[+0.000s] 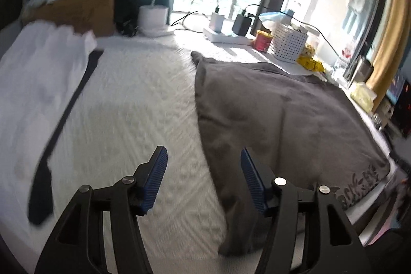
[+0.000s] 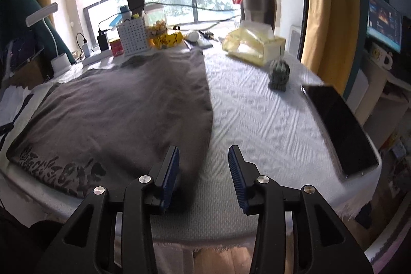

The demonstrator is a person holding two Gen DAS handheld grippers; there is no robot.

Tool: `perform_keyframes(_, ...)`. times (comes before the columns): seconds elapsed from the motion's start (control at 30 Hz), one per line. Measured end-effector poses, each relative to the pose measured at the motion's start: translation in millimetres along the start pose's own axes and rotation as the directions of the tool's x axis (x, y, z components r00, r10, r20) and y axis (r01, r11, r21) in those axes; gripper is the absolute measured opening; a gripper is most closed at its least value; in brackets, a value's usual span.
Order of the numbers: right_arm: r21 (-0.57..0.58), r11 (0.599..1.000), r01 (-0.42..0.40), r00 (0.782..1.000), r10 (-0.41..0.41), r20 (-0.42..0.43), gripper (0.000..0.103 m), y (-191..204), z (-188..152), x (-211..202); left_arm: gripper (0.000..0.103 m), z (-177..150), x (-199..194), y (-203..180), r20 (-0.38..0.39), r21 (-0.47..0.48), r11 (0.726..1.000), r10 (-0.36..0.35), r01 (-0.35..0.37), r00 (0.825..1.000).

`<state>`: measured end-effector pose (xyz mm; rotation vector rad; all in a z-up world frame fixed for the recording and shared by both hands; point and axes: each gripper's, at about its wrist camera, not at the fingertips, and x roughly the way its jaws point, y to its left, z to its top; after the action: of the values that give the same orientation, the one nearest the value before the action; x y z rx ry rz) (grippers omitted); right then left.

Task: Fold small clothes

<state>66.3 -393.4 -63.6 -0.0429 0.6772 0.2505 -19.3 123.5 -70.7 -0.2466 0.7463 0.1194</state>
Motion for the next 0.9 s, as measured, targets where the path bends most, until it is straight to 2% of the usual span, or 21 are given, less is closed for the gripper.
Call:
perform_keyframes(0.13,-0.008,1.000,0.011,1.000,-0.011,0.012,0.043,0,11,5,0.059,23,6,-9,0.012,0.084,0.996,0.020,-0.021,1.000)
perform_keyframes(0.27,-0.024,1.000,0.015,1.000,-0.014,0.022,0.043,3,24,9,0.059,36,13,-13,0.029,0.129,0.991,0.021,-0.025,0.999)
perform_keyframes(0.53,-0.070,0.997,0.029,0.999,-0.028,0.023,0.043,13,52,25,0.059,57,34,-10,0.026,0.107,0.994,-0.001,-0.002,1.000)
perform_keyframes(0.9,-0.120,0.992,0.031,0.999,-0.026,0.045,0.043,24,95,53,0.059,88,73,-11,0.009,0.143,0.990,-0.018,0.017,1.000)
